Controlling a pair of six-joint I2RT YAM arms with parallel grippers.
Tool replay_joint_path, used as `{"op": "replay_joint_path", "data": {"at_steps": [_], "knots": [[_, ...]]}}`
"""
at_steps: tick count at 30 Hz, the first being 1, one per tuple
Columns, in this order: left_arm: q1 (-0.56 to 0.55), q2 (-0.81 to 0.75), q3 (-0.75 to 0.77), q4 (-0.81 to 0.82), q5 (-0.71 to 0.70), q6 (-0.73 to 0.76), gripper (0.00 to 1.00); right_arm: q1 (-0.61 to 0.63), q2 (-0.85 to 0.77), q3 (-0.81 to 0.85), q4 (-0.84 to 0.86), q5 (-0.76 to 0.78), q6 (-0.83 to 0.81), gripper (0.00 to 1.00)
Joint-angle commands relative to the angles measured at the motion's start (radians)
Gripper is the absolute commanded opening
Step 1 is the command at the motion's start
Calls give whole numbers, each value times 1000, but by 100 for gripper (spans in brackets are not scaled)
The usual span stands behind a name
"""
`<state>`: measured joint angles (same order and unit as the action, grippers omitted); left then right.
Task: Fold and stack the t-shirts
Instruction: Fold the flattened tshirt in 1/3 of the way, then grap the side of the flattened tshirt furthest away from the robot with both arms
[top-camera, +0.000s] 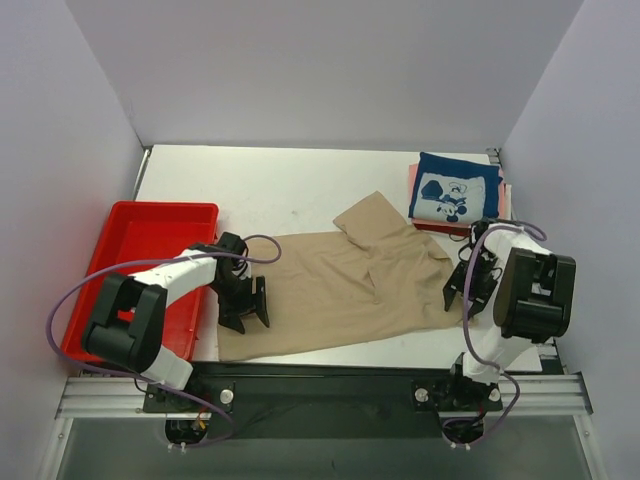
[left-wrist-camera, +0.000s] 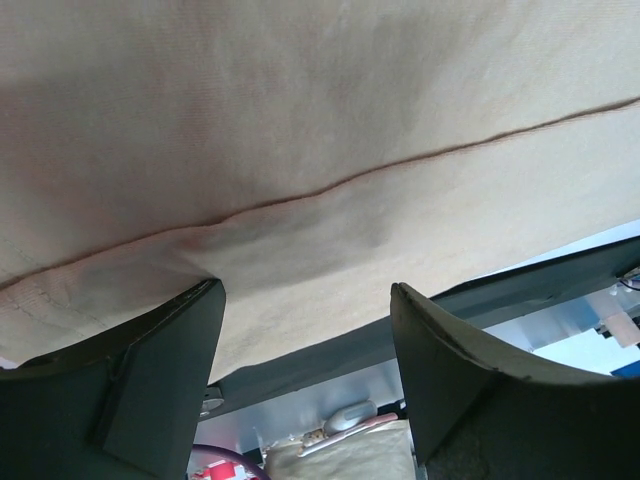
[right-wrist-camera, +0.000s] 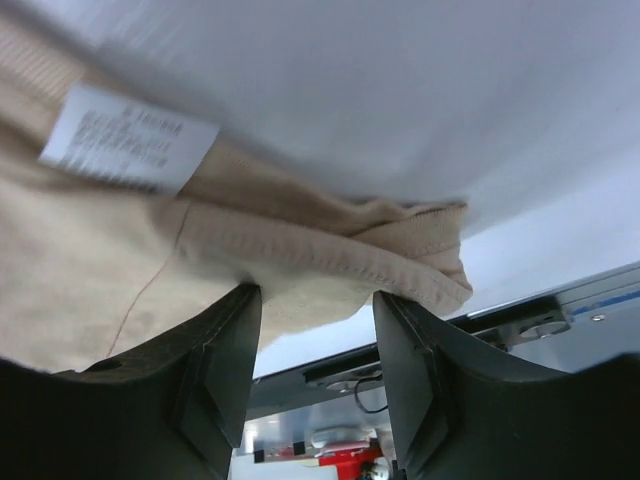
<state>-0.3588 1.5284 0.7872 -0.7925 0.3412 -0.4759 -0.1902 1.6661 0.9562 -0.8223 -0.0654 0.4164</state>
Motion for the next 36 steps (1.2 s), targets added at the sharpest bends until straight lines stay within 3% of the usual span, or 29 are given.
{"op": "replay_joint_path", "data": {"at_steps": [1,10,16,23,28,36], "knots": [[-6,52,-45,72,-13,13,78,-11,67,29,-15,122,-44,49],[-5,92,-23,53,-85,6,79,-48,158,88,-31,235,-50,52],[-3,92,4,26,-122,16,79,-48,135,125,-83,329,-67,61],[-9,20,144,-25,-126,26,79,1,18,202,-161,248,-50,61],[-9,1,325,-79,-134,31,79,89,-55,324,-199,92,-36,61],[-8,85,351,36,-77,10,79,235,79,441,-58,-92,-1,60]]}}
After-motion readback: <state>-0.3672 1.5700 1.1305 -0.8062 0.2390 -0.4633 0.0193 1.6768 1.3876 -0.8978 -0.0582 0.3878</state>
